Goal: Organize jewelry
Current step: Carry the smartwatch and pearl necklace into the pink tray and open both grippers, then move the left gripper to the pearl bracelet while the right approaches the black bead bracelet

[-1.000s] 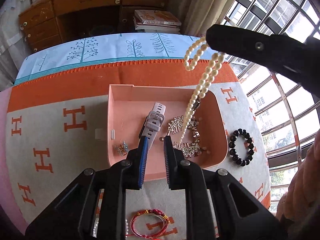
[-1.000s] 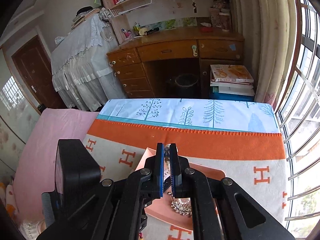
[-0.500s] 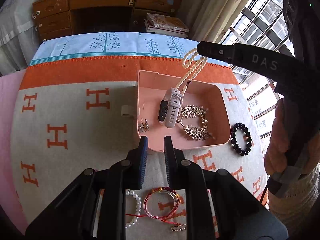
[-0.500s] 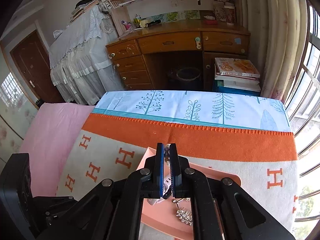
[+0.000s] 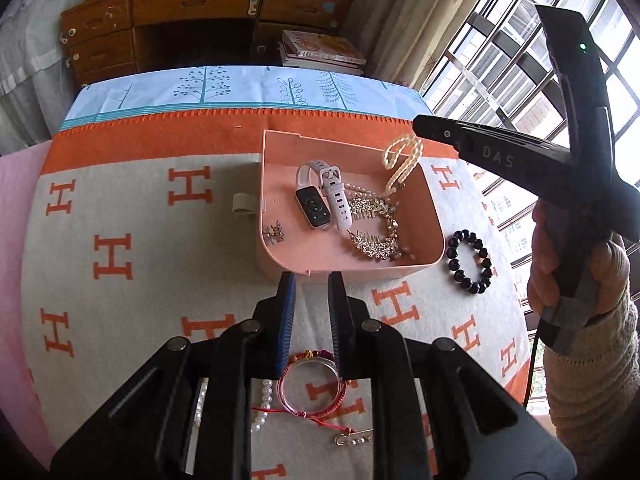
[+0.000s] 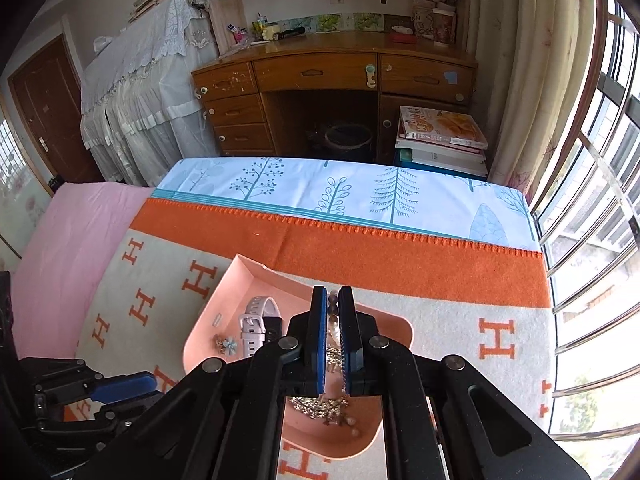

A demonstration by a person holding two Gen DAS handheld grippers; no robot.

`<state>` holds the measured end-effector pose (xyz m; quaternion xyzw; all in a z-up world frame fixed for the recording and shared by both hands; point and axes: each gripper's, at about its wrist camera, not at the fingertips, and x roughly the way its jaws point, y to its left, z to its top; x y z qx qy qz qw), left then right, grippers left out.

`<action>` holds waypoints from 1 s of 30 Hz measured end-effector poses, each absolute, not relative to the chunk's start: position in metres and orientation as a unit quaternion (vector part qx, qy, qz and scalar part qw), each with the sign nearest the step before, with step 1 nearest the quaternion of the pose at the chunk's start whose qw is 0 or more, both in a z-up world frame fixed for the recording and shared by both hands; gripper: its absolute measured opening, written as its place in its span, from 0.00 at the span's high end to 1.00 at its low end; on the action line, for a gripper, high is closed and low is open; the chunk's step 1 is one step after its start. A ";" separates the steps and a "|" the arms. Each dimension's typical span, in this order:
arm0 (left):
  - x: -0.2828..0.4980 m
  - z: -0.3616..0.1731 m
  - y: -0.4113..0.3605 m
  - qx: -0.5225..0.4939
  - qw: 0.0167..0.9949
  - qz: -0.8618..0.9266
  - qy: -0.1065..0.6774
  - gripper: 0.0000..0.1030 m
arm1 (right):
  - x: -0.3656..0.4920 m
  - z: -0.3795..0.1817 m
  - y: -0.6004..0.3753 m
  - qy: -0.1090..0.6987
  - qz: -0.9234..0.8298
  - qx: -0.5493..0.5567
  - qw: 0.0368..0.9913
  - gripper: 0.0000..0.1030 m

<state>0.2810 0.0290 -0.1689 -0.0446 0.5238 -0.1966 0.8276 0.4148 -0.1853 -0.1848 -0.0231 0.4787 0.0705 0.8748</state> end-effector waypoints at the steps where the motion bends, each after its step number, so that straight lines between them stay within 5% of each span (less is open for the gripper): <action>1: 0.279 -0.168 0.029 -0.044 0.828 -0.196 0.524 0.88 | 0.414 -0.187 -0.184 0.478 0.063 -0.034 0.876 0.90; 4: 0.271 -0.165 0.032 -0.041 0.830 -0.194 0.522 0.88 | 0.411 -0.189 -0.183 0.476 0.059 -0.035 0.877 0.82; 14: 0.227 -0.125 0.040 -0.013 0.877 -0.182 0.444 0.88 | 0.352 -0.159 -0.200 0.475 0.085 -0.030 0.875 0.81; 17: 0.215 -0.109 0.046 -0.027 0.886 -0.183 0.426 0.88 | 0.321 -0.148 -0.209 0.468 0.089 -0.028 0.879 0.67; 27: 0.185 -0.096 0.059 -0.012 0.867 -0.159 0.472 0.87 | 0.213 -0.114 -0.233 0.435 0.099 -0.051 0.894 0.64; 30: 0.175 -0.102 0.064 -0.015 0.857 -0.155 0.492 0.70 | 0.187 -0.108 -0.239 0.431 0.096 -0.065 0.895 0.64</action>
